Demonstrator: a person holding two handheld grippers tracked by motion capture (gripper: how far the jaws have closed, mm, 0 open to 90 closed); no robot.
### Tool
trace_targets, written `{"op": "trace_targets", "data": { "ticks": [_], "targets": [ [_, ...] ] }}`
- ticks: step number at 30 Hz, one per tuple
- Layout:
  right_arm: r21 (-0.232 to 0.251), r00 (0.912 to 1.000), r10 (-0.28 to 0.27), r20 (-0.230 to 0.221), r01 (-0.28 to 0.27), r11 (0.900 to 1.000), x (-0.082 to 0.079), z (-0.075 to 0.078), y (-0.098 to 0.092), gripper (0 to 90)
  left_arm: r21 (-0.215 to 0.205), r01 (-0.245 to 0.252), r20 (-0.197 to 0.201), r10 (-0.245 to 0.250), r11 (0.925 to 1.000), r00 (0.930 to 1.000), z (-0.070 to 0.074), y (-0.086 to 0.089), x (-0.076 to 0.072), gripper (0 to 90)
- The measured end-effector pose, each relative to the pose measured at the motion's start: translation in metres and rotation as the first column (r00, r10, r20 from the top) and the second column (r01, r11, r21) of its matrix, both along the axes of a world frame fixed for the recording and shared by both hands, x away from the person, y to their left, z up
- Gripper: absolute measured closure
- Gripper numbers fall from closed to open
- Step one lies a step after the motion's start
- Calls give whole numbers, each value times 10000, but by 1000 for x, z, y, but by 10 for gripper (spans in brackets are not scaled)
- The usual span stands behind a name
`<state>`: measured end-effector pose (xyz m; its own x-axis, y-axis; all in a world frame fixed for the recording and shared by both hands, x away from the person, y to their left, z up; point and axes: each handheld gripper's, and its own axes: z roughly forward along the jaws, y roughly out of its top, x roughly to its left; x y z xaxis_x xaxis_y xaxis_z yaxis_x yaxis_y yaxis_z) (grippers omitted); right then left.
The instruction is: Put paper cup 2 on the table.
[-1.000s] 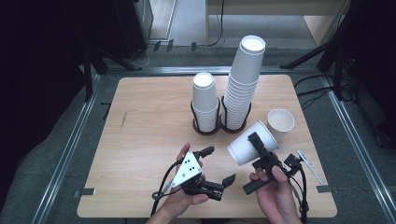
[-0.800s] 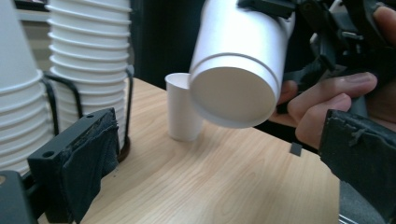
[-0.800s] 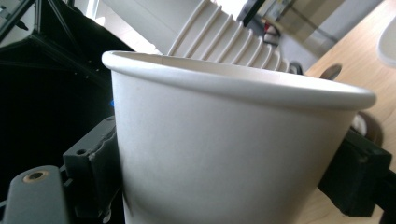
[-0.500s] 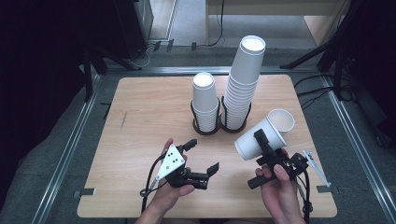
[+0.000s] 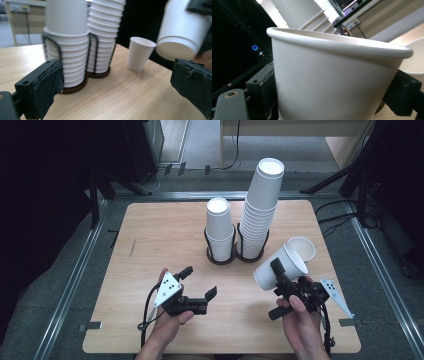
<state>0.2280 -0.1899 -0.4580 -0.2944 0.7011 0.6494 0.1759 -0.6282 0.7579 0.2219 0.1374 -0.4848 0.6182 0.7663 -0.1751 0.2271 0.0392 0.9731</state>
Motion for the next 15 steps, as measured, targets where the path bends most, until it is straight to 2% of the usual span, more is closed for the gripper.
{"op": "trace_targets", "data": {
  "ticks": [1, 5, 10, 12, 14, 15],
  "targets": [
    [-333, 9998, 49, 187, -43, 9994, 0, 1, 1, 133, 5, -130, -113, 130, 9999, 9999, -3, 4, 0, 0],
    [-510, 9985, 288, 466, -264, 9983, -1, 3, 2, 133, 232, -329, -243, 335, 9992, 9991, -9, 11, -1, 0],
    [-821, 9972, 227, 706, -169, 9965, -2, 4, 6, 133, 356, -759, -444, 775, 9965, 9960, -15, 26, -3, 0],
    [-1008, 9967, 145, 793, -64, 9949, -2, 1, 7, 133, 461, -1171, -532, 1195, 9920, 9914, -19, 39, -4, 0],
    [-1188, 9968, 92, 797, 3, 9929, -1, -2, 8, 134, 450, -1280, -594, 1306, 9907, 9897, -20, 43, -5, 0],
    [-1384, 9961, 42, 881, 80, 9903, 0, -4, 9, 134, 471, -1545, -705, 1576, 9869, 9850, -23, 53, -7, 0]
  ]
}}
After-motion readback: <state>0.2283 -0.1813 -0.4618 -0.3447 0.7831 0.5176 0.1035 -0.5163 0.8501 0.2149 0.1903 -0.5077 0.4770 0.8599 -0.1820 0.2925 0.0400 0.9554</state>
